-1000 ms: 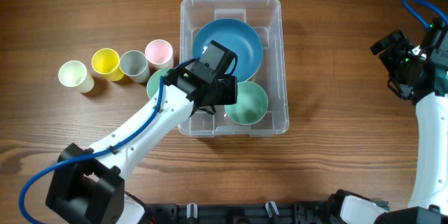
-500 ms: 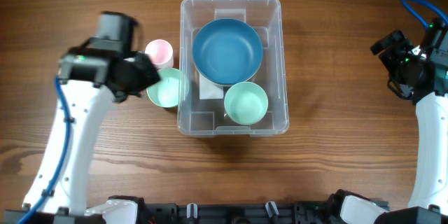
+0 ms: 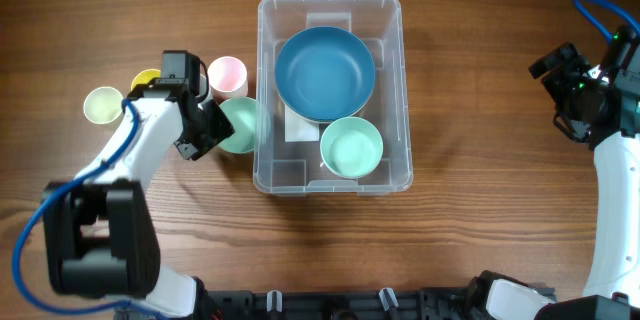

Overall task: Pack container
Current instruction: 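Grasp the second mint bowl with the left gripper and place it in the bin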

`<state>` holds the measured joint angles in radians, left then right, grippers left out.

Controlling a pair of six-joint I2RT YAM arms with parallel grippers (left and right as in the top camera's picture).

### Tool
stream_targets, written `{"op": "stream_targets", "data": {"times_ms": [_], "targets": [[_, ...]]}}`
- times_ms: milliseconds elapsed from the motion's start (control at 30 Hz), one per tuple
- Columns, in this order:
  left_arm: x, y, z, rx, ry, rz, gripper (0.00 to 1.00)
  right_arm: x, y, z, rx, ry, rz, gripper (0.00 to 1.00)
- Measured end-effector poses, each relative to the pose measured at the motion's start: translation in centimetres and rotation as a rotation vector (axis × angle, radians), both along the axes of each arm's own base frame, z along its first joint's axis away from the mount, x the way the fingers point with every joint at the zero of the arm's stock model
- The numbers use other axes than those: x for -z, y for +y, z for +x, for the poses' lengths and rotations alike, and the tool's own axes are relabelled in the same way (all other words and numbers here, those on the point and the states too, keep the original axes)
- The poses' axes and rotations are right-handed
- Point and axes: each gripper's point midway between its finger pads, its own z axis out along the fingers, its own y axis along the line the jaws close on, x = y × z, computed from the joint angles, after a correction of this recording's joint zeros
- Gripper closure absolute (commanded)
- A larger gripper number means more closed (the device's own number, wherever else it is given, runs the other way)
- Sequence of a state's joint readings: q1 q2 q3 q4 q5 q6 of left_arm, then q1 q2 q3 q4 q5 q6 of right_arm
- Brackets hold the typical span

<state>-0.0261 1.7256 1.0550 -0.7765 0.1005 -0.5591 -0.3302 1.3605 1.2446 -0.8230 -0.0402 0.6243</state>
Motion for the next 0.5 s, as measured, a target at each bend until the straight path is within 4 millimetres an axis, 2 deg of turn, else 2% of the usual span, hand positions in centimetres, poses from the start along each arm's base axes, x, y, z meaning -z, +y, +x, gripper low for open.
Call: {"op": "stream_targets", "data": {"times_ms": [33,100,267,333,500], "targets": [[0.7,0.0,-0.3,0.004,0.024,-0.001,0.85,0.0,0.0,0.0,0.0,0.0,0.0,0.0],[1.6,0.0,-0.9,-0.003,0.064,-0.002,0.95,0.0,0.0,0.0,0.0,0.0,0.0,0.0],[0.9,0.0,-2.4,0.0,0.11,-0.003,0.96,0.0,0.0,0.0,0.0,0.0,0.0,0.0],[-0.4,0.1,-3.8,0.0,0.136,0.006,0.96,0.0,0.0,0.0,0.0,0.0,0.0,0.0],[-7.2,1.3,-4.9,-0.009,-0.042,0.064,0.96,0.0,0.0,0.0,0.0,0.0,0.0,0.0]]}}
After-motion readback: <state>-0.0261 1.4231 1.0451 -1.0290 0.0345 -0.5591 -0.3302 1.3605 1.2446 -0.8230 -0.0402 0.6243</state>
